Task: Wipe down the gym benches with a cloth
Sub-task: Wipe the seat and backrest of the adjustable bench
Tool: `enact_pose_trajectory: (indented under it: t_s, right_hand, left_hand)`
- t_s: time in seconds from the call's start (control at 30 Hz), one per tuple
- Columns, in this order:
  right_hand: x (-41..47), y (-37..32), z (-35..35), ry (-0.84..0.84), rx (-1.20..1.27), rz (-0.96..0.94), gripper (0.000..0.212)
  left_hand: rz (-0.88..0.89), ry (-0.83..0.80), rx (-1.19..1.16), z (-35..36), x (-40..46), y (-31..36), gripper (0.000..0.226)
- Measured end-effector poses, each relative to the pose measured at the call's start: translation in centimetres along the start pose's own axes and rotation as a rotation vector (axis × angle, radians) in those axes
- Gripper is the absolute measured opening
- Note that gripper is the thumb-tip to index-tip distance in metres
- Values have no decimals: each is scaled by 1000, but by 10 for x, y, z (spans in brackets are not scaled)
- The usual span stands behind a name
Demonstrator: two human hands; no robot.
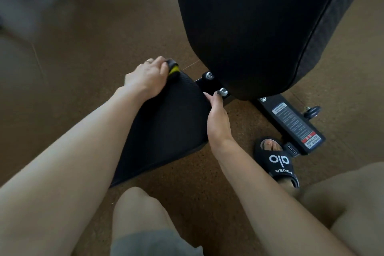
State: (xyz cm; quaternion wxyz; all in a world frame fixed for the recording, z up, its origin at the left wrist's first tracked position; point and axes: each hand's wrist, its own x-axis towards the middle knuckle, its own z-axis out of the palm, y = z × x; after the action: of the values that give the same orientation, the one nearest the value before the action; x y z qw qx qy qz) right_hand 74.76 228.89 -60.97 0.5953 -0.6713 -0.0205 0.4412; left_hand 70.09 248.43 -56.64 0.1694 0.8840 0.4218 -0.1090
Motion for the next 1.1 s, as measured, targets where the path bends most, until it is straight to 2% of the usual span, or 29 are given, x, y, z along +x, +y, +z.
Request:
enact_pose_trajectory:
  t_s: [0.17,0.3,0.47,0.67,0.8,0.97,1.1]
  right_hand:
    - [0,0,-2,-15,-34,-17,64]
    - [0,-4,-8,-108,8,25,61]
    - [0,-1,-15,-203,76,8,68]
    - [3,-2,-19,-234,201,41,74]
    - [3,-6,-23,-226,212,26,66]
    - [7,-4,-25,-210,219,55,50]
    - [1,-6,-30,-230,172,73,50]
  left_hand:
    - [-244,69,-73,-2,-24,-33,40]
    - [-254,152,-50,7,-43,-34,43]
    - [-236,88,-74,2,-20,-15,43]
    - [-22,119,91,17,-6,23,47]
    - [126,157,129,30,-20,28,52]
    - [408,194,164,55,-63,52,49]
    - [507,227,162,70,-113,51,54]
